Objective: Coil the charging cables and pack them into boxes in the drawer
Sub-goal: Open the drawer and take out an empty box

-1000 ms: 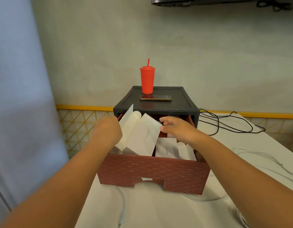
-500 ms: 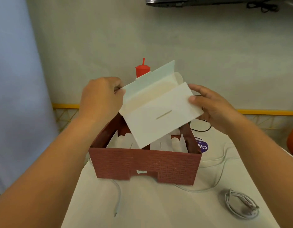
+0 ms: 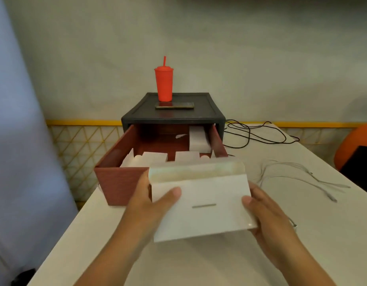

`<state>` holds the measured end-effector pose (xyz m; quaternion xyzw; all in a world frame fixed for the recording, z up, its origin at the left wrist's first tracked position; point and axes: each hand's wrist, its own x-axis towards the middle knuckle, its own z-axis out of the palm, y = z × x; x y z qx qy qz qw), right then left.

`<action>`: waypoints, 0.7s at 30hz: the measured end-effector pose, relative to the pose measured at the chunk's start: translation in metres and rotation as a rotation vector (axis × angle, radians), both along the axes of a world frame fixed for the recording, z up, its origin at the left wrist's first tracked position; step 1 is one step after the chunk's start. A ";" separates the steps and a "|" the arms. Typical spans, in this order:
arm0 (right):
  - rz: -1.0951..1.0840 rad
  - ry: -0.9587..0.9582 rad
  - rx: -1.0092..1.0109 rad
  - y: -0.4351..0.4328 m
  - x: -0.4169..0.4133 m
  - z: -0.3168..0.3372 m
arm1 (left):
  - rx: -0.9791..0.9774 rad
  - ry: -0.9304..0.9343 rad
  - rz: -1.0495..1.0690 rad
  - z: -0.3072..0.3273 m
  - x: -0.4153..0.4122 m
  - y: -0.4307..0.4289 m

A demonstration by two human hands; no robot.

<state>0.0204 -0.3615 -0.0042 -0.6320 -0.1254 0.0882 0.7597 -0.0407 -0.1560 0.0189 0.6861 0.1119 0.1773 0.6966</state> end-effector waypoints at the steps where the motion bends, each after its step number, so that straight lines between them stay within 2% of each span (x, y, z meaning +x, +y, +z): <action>1: 0.018 0.032 -0.019 -0.001 -0.005 -0.009 | -0.013 0.046 -0.017 -0.012 -0.005 0.000; 5: 0.012 0.078 -0.222 -0.005 -0.017 -0.035 | -0.014 0.206 -0.029 -0.044 -0.015 -0.001; 10: -0.031 0.039 -0.488 -0.004 -0.024 -0.041 | 0.169 0.267 0.030 -0.057 -0.016 -0.004; 13: -0.026 0.012 -0.603 -0.003 -0.023 -0.044 | 0.207 0.344 0.067 -0.061 -0.014 -0.003; 18: -0.027 -0.024 -0.733 -0.008 -0.013 -0.050 | 0.162 0.330 0.124 -0.064 -0.006 0.001; 21: -0.173 -0.075 -0.746 -0.007 -0.002 -0.040 | 0.096 0.265 0.274 -0.054 -0.001 0.008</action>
